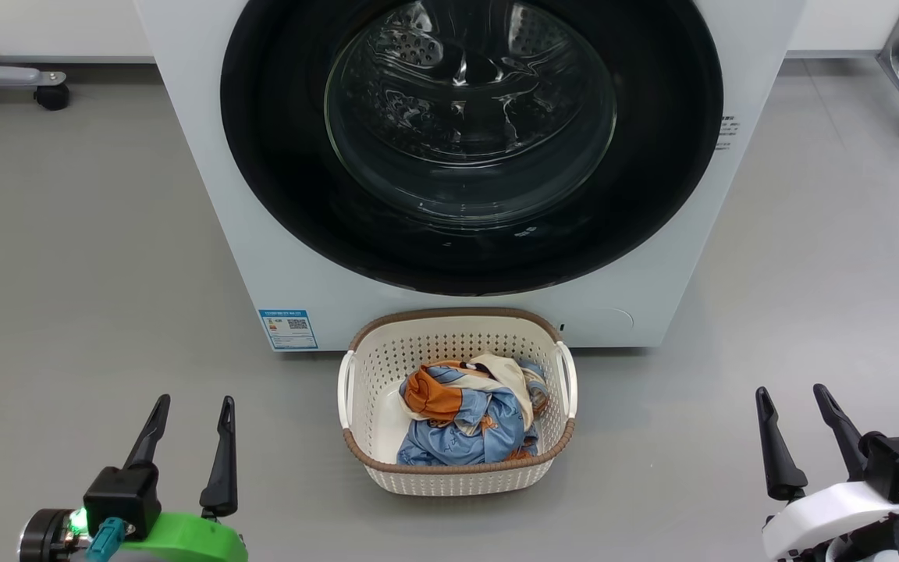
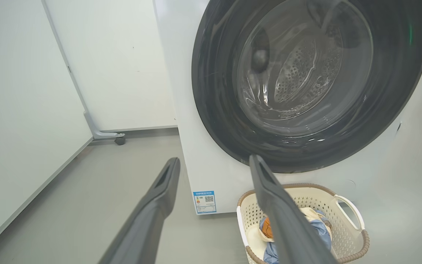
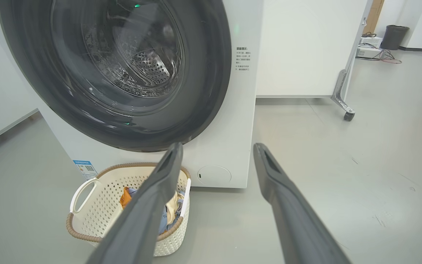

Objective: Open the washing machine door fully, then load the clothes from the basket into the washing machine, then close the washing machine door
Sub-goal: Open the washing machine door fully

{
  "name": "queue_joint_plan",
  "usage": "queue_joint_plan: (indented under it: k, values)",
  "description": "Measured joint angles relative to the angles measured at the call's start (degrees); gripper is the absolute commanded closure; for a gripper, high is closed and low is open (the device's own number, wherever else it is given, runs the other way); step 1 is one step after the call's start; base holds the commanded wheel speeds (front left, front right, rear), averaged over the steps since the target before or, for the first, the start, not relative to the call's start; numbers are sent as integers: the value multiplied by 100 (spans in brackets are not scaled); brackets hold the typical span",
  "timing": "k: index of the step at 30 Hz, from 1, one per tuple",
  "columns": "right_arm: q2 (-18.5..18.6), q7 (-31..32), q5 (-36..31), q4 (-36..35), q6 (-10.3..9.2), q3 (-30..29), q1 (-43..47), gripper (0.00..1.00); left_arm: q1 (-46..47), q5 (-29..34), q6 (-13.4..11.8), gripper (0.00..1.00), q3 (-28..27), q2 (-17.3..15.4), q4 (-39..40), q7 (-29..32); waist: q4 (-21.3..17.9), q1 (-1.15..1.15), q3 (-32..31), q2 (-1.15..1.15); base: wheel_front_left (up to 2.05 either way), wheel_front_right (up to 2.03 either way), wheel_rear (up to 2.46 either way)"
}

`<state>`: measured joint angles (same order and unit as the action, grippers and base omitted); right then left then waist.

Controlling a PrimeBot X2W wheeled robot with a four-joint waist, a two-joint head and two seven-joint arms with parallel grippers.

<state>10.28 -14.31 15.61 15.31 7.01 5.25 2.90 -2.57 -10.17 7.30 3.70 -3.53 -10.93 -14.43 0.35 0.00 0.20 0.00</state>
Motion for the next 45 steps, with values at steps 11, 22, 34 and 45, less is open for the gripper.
queue_joint_plan:
  k: [11,22,34,45]
  values:
    - [-27,0,2,3,0,16,0,0,-2,0,0,0,-2,19,19,0,-40,0,23,0,59,61,-120]
    - [-27,0,3,3,0,16,0,0,-2,-44,0,0,-49,51,64,-1,-51,0,46,0,71,71,-142]
    - [-26,0,4,3,0,14,0,0,-3,-44,0,0,-48,56,91,-1,-53,0,88,0,46,46,-92]
    - [-24,0,4,3,0,8,-1,0,-2,-44,0,0,-42,60,93,-1,-54,0,107,0,17,17,-34]
